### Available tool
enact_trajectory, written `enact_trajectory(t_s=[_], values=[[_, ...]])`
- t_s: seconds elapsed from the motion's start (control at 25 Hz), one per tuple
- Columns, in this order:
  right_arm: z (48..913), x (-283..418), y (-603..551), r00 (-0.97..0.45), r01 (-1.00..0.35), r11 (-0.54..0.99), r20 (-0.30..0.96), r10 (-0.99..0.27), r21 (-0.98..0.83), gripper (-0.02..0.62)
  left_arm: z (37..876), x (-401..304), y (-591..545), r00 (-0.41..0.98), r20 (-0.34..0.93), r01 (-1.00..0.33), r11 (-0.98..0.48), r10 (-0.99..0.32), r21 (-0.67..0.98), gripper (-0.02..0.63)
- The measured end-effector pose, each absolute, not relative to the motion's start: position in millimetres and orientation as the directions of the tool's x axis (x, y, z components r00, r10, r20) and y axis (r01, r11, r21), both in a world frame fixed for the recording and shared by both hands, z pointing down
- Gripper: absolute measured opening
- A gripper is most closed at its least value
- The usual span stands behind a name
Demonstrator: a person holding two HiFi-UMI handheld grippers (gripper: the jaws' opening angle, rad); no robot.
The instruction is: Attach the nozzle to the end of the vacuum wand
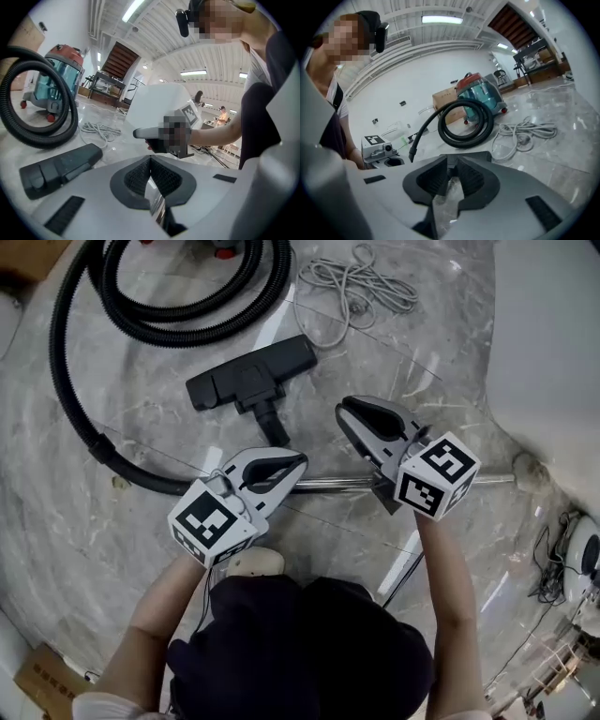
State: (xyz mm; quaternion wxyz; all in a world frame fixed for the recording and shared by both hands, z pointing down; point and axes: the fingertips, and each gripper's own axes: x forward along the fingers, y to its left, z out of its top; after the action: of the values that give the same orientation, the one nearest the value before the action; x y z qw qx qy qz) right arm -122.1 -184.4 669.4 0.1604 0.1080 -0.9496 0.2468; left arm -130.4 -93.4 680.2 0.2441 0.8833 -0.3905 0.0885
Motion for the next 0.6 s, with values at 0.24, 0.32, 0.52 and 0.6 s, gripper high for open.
enact_trajectory(t_s=[0.24,0.32,0.52,0.6], values=[[715.7,-182.6,-163.0,-0.84,-0.312,0.839,0.542,-0.024,-0.446,0.235,690.2,-196.6,-84.5,0.541,0.38,-0.836,-0.43,-0.75,0.342,0.008],[730.0,-196.1,-155.2,-0.798,-0.355,0.809,0.603,-0.001,-0.468,0.26,695.8,-219.3,-78.6,0.492,0.394,-0.863,-0.376,-0.776,0.337,0.008],[762.6,-218.3,-142.4,-0.658,-0.448,0.771,0.751,0.058,-0.452,0.275,708.0,-259.5,-68.7,0.396,0.392,-0.896,-0.255,-0.83,0.364,0.008],[774.1,-225.9,-138.8,-0.609,-0.486,0.736,0.787,0.1,-0.471,0.275,709.4,-267.3,-66.7,0.376,0.381,-0.897,-0.228,-0.845,0.379,0.008]])
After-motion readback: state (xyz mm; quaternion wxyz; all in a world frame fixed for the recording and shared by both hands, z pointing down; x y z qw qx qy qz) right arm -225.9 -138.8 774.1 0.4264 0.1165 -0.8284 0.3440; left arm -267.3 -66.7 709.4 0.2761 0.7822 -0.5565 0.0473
